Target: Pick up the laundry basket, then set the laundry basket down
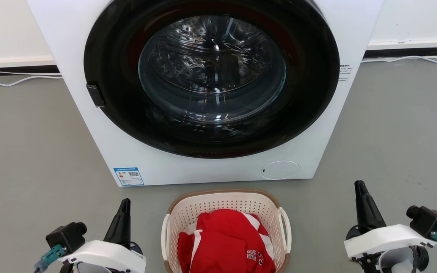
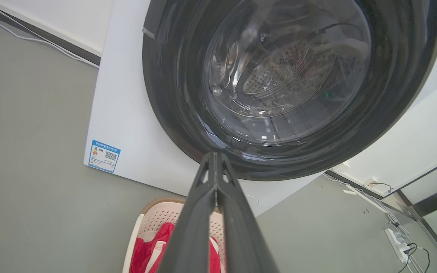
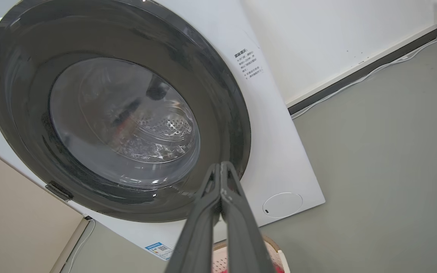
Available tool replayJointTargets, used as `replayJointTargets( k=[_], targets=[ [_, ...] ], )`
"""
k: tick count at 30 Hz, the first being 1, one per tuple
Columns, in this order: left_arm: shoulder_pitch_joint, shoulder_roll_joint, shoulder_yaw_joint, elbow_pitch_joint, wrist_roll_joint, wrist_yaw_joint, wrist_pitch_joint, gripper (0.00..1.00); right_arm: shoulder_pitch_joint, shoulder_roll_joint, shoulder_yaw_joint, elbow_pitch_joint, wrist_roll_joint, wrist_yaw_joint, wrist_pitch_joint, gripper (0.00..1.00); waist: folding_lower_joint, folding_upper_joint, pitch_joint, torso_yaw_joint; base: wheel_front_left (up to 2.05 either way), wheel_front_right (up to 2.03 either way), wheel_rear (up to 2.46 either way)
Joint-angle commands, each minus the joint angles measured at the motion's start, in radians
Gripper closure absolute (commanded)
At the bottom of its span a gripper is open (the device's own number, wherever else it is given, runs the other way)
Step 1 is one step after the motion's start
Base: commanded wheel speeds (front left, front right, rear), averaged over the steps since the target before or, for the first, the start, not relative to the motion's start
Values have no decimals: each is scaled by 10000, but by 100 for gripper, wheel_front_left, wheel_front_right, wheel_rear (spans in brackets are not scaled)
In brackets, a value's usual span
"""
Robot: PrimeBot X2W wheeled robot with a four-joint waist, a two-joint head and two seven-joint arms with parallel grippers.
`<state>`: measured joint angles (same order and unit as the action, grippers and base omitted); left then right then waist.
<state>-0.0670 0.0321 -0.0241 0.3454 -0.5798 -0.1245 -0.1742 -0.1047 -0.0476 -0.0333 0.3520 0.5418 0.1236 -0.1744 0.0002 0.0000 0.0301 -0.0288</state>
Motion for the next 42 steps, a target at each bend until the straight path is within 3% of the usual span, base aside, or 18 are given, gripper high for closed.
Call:
replayJointTargets(
  k=[1, 42],
  targets=[
    [-333, 50, 153, -325, -353, -14, 60, 100, -272, -27, -37, -339, 336, 31, 130, 100, -2, 0, -4, 5, 0, 0, 0],
    [-367, 106, 679, -614, -4613, -34, 1267, 100, -169, -26, -371, -653, 4763, 48, 1311, 100, -2, 0, -118, 127, 0, 0, 0]
  ],
)
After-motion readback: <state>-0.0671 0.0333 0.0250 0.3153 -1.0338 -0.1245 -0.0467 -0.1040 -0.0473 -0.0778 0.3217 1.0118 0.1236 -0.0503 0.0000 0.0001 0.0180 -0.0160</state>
